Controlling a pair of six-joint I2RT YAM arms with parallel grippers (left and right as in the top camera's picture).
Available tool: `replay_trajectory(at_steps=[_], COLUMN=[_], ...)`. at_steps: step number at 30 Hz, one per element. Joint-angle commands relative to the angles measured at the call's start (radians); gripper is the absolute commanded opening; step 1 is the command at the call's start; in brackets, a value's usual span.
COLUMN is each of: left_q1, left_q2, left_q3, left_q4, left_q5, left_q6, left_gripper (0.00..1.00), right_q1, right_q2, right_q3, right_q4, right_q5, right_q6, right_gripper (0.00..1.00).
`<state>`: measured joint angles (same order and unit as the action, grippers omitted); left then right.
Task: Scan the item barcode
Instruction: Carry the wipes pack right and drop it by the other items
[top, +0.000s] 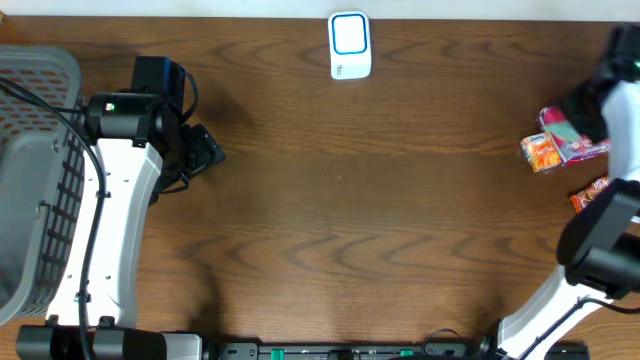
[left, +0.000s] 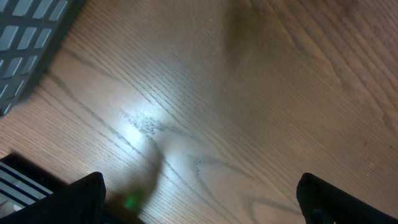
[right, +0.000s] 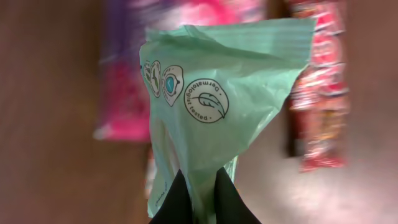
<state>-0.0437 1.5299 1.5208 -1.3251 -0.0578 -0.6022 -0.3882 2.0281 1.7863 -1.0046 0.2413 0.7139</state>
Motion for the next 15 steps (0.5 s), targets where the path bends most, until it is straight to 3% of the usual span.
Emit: replay_trajectory(at_steps=[1, 6, 10, 11, 12, 15], left_q1=[0.002, 0.002, 0.002, 0.002, 0.002, 0.002], left_q2=[0.0, 0.0, 0.0, 0.0, 0.0, 0.0], left_q3=[0.0, 0.0, 0.0, 0.0, 0.0, 0.0], left_q4=[-0.002, -0.002, -0.002, -0.002, -0.002, -0.002], left_q5=[-0.005, -0.005, -0.005, -0.005, -0.005, -0.005], left_q6=[0.002, 0.002, 0.002, 0.002, 0.002, 0.002], left_gripper=[0.98, 0.98, 0.98, 0.98, 0.98, 0.98], right_q1=[-0.062, -0.12, -0.138, -0.139, -0.137, -0.134], right_q2=[0.003, 0.003, 0.003, 0.003, 0.003, 0.003], right_q3=[-0.001, -0.011, -0.034, -0.039, -0.048, -0.05], right_q4=[-0.018, -0.029, -0.025, -0.022, -0.009, -0.009], right_q5=[0.032, 0.019, 0.014, 0.01, 0.007, 0.003], right_q6=[-0.019, -0.02, -0.015, -0.011, -0.013, -0.021], right_gripper=[0.01, 0.02, 0.09, 0.15, 0.35, 0.66])
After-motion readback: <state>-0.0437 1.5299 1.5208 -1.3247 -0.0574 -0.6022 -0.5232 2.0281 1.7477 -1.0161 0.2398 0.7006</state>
